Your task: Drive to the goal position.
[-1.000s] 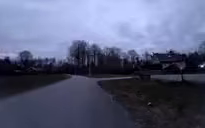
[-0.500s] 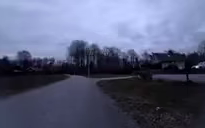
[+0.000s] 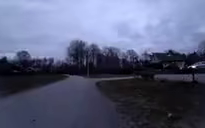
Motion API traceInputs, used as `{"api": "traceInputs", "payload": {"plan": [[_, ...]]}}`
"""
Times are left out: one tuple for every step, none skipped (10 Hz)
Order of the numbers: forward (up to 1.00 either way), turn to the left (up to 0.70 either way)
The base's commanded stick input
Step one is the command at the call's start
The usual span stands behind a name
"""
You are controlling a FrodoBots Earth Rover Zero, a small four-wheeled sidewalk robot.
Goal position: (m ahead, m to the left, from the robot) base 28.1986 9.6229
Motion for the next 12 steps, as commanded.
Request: {"api": "traceInputs", "payload": {"plan": [[0.7,0.0],[0.7,0.05],[0.7,0.35],[0.7,0.35],[0.7,0.35],[0.7,0.35],[0.7,0.0],[0.7,0.0],[0.7,0.0],[0.7,0.0],[0.7,0.0],[0.7,0.0]]}}
